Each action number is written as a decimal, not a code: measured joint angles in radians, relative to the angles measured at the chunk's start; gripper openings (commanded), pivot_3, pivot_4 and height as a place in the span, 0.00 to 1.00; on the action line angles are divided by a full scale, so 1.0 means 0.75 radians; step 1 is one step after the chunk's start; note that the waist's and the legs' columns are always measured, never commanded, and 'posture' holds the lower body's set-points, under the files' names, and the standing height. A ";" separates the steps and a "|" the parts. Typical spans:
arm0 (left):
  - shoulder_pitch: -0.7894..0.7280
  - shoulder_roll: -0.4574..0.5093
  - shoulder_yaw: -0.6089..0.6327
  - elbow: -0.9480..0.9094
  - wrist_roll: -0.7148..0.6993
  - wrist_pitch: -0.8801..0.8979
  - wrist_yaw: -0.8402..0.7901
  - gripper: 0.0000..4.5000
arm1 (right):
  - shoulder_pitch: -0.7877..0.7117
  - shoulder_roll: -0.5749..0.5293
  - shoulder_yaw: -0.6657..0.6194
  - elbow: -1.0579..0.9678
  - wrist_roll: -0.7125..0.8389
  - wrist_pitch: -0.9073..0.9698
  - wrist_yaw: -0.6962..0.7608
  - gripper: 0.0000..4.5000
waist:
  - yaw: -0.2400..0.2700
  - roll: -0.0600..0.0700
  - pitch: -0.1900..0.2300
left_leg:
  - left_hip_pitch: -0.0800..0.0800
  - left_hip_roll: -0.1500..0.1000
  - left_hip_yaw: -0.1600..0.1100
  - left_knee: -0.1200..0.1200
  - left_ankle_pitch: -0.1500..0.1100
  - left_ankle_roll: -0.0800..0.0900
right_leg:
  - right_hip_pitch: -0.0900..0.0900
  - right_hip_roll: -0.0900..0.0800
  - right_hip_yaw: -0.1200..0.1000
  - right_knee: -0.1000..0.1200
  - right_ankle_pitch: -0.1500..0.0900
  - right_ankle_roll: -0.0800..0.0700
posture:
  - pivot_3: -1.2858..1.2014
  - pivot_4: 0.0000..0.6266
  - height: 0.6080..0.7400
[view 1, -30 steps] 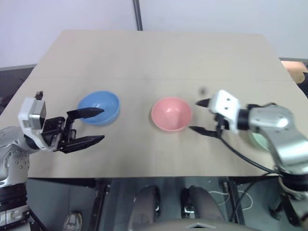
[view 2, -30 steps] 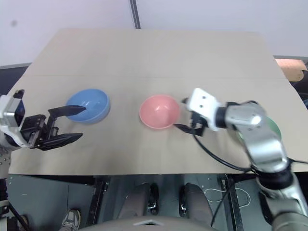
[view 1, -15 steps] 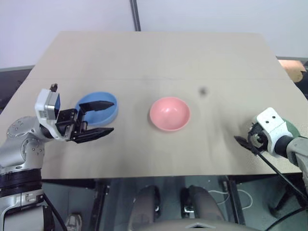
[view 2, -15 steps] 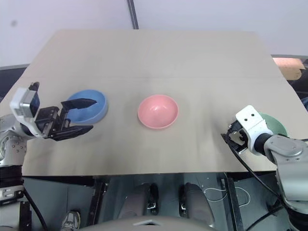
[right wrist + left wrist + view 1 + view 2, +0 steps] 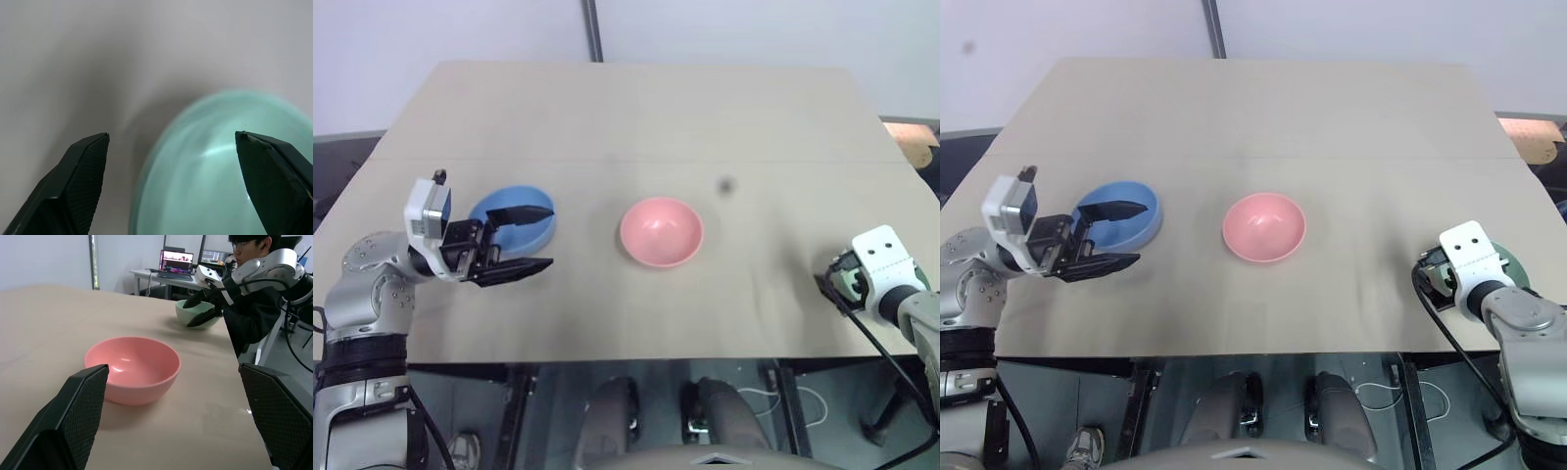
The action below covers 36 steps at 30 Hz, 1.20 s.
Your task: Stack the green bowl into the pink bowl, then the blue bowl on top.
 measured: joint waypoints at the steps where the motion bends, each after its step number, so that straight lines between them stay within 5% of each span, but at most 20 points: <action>1: -0.004 0.000 0.000 0.000 0.000 -0.003 0.000 1.00 | 0.007 0.007 0.000 0.003 0.004 0.000 -0.002 0.71 | 0.000 0.000 0.000 | 0.000 0.000 0.000 0.000 0.000 0.000 | 0.000 0.000 0.000 0.000 0.000 0.000 | 0.52 0.24 1.00; 8: -0.008 -0.006 -0.002 0.007 0.001 -0.007 0.000 1.00 | 0.021 0.010 0.002 0.026 0.021 -0.054 -0.031 0.02 | -0.002 0.000 0.000 | 0.000 0.000 0.000 0.000 0.000 0.000 | 0.000 0.000 0.000 0.000 0.000 0.000 | 0.52 0.24 1.00; 16: -0.003 -0.038 0.003 0.011 0.010 -0.023 0.034 1.00 | -0.125 -0.051 0.125 0.039 0.088 -0.285 0.038 0.01 | -0.009 0.000 0.000 | 0.001 0.001 0.000 0.000 0.000 0.001 | 0.000 0.002 0.001 0.001 0.000 0.000 | 0.52 0.24 1.00; 22: 0.048 -0.070 0.024 0.010 0.031 -0.031 0.156 1.00 | -0.543 0.109 0.421 0.043 0.287 -0.610 0.242 0.01 | -0.006 0.000 0.001 | 0.001 0.001 0.000 0.000 0.000 0.000 | 0.000 0.002 0.001 0.000 0.000 0.000 | 0.52 0.24 1.00; 29: 0.075 -0.064 0.061 -0.001 0.052 -0.014 0.258 1.00 | -0.732 0.145 0.713 0.297 0.307 -0.835 0.453 0.01 | 0.000 -0.003 0.001 | 0.000 -0.001 0.001 0.002 0.000 0.000 | 0.001 -0.001 0.000 -0.001 0.001 -0.001 | 0.52 0.24 1.00; 30: 0.085 -0.062 0.062 -0.018 0.052 -0.005 0.271 1.00 | -0.756 0.130 0.773 0.362 0.275 -0.884 0.487 0.20 | -0.002 -0.002 0.001 | -0.001 -0.001 0.001 0.002 0.000 0.000 | 0.001 -0.001 0.000 -0.001 0.002 -0.002 | 0.52 0.24 1.00; 36: 0.157 -0.033 0.096 -0.103 0.055 0.053 0.356 1.00 | -0.776 0.110 0.849 0.570 0.162 -1.048 0.534 0.77 | -0.003 -0.002 0.001 | 0.000 0.000 0.001 0.002 0.001 -0.001 | 0.000 -0.001 0.000 0.001 0.003 -0.004 | 0.52 0.24 1.00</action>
